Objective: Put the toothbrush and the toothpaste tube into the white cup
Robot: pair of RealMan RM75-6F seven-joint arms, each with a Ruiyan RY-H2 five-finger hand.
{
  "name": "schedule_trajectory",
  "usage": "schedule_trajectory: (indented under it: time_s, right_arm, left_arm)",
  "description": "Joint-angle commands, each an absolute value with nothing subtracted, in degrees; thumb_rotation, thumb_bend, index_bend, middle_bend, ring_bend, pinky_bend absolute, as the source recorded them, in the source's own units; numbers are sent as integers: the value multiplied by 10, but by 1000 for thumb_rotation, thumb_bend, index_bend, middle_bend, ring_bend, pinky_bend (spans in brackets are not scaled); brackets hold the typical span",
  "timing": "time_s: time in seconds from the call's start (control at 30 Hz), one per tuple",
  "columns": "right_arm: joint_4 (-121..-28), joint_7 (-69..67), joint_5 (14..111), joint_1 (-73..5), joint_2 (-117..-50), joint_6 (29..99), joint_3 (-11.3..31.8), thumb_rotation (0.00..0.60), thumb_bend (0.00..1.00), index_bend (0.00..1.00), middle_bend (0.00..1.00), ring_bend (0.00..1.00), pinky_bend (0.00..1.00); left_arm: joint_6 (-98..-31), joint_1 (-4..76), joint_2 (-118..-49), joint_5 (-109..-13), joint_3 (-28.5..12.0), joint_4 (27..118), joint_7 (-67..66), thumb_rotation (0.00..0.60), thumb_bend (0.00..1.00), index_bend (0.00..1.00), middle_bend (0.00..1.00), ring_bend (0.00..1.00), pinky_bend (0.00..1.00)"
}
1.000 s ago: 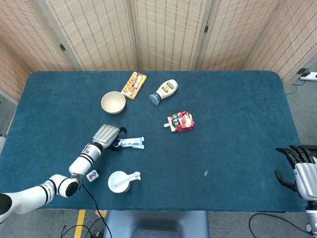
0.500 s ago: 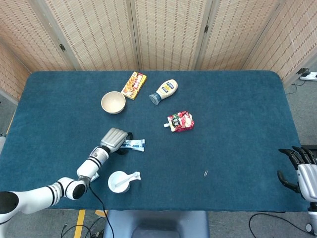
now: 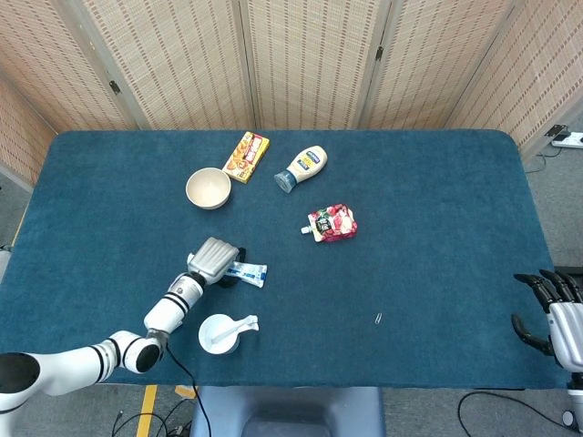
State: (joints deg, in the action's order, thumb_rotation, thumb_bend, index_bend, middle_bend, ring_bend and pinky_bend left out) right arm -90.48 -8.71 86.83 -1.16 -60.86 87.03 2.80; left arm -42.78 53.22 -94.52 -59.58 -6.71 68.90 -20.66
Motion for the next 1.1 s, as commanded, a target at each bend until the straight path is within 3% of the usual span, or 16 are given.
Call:
schedule_trajectory:
  time_s: [0.03, 0.23, 0.53, 0.77, 0.93, 1.1]
  right_arm:
    - [-903, -89, 868, -10, -609, 872, 28, 600, 278, 246, 284, 136, 122]
    - [-900, -93, 868, -7, -610, 876, 27, 600, 278, 246, 284, 136, 122]
    - [-897, -96, 870, -7, -611, 877, 29, 600, 278, 246, 284, 136, 122]
    - [-898, -94, 874, -13, -613, 873, 31, 600, 278, 246, 284, 136, 122]
    - [-899, -93, 874, -14, -614, 873, 32, 600, 278, 246, 284, 136, 122]
    - [-903, -89, 876, -14, -614, 874, 32, 600, 278, 246, 284, 136, 122]
  left_arm:
    - [-437, 528, -956, -600, -67, 675, -202, 600, 333, 475, 873, 780, 680]
    - [-458, 513, -959, -616, -77, 670, -162, 600, 333, 566, 924, 821, 720]
    - [-494, 456, -873, -660, -124, 752, 50, 600, 333, 623, 930, 826, 741]
    - [-488, 412, -784, -700, -154, 835, 259, 600, 333, 644, 931, 826, 741]
    - [-484, 384, -714, -780, -154, 888, 450, 600, 333, 647, 931, 822, 758]
    - [-535, 356, -655, -869, -139, 924, 631, 600, 333, 653, 930, 817, 759]
